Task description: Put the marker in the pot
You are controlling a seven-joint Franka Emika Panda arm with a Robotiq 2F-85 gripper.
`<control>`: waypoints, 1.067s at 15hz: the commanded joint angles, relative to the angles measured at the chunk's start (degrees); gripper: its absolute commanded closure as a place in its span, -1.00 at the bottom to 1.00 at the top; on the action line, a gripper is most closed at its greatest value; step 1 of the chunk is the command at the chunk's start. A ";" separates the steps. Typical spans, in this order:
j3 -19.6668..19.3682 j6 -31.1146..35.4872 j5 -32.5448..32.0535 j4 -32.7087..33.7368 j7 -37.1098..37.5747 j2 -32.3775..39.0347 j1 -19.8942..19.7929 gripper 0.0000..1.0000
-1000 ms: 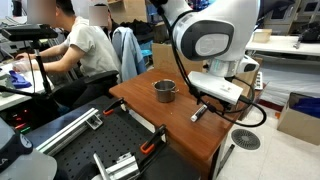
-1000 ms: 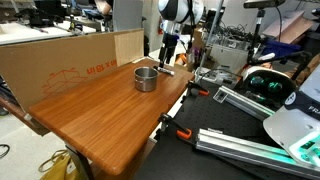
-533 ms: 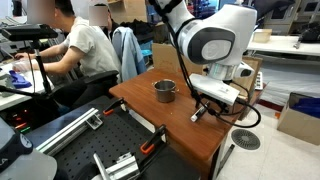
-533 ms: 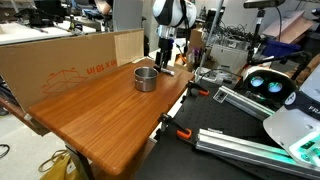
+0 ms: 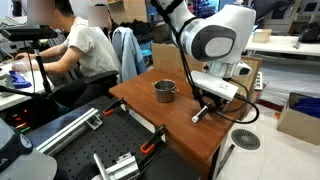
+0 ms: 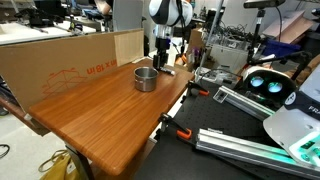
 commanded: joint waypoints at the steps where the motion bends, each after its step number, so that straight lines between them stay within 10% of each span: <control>1: -0.60 -1.19 -1.47 1.72 2.23 1.29 0.42 0.98; 9: -0.85 -0.97 -1.80 0.95 3.31 0.35 0.71 1.00; 10: -0.91 -1.08 -1.96 0.92 3.29 0.31 0.73 0.50; 16: -1.56 -0.68 -3.82 0.46 4.16 -0.41 1.12 -0.24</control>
